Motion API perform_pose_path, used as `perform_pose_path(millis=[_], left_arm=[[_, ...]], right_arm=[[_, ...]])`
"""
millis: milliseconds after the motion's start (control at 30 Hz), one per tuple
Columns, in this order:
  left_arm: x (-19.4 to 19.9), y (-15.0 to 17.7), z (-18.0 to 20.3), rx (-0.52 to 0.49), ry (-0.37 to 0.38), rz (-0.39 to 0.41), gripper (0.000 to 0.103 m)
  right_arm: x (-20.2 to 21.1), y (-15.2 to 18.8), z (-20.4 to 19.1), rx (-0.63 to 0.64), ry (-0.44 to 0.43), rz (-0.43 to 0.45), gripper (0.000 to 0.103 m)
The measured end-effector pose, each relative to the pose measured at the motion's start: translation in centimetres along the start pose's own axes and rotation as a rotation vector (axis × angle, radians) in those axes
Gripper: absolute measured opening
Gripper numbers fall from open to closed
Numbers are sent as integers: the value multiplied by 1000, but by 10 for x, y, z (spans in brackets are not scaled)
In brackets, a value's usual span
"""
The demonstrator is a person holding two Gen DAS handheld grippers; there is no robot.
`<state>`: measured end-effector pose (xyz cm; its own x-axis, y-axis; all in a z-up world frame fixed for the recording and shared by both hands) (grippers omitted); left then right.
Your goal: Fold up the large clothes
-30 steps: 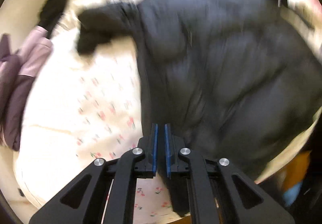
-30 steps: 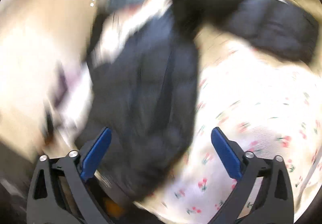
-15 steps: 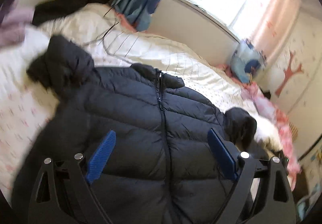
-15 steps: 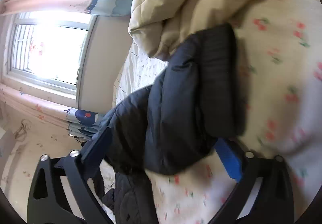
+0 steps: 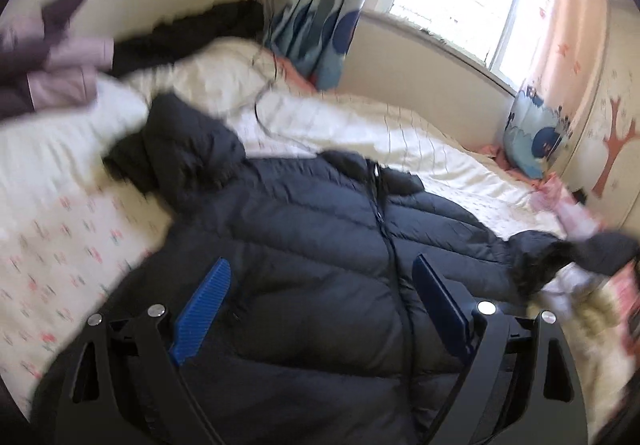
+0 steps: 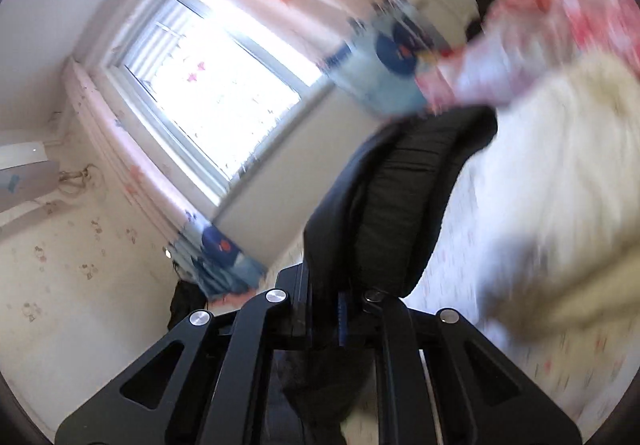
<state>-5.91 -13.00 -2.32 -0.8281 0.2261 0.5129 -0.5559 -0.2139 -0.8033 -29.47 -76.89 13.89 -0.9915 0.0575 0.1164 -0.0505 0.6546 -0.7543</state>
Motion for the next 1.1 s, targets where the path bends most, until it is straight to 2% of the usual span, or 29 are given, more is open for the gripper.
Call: perform_pose_path(millis=[67, 133, 200, 433, 567, 733, 933, 1100], left_arm=[[4, 0, 7, -51, -19, 6, 88], [5, 2, 11, -76, -29, 10, 88], [6, 2, 14, -97, -46, 13, 89], [8, 0, 11, -122, -78, 16, 89], [11, -7, -2, -88, -85, 15, 89], [12, -19, -34, 43, -105, -7, 89], [11, -22, -53, 81, -172, -11, 89], [19, -27, -48, 24, -202, 23, 89]], right_arm=[[-10, -24, -16, 32, 6, 17, 9], [-27, -33, -38, 45, -6, 7, 9], [-29, -29, -56, 70, -25, -5, 9], [-88, -2, -184, 181, -172, -81, 9], [-138, 29, -263, 223, -270, -144, 9], [-195, 82, -349, 300, -364, -248, 9], [-246, 168, -403, 322, -446, -380, 9], [-284, 234, -409, 312, -449, -454, 9]])
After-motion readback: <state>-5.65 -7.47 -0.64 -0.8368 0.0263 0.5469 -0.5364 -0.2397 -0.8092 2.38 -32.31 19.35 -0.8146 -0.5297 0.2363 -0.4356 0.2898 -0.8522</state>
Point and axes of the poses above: each gripper's, at about its wrist camera, not at the fingertips, and x roughly against the way its jaws point, z to its right, y to its underside, the point moved 6 cm from there along -x, roughly the way its jaws point, and after that the axes turned 3 degrees about x, right-handed, at the moved point
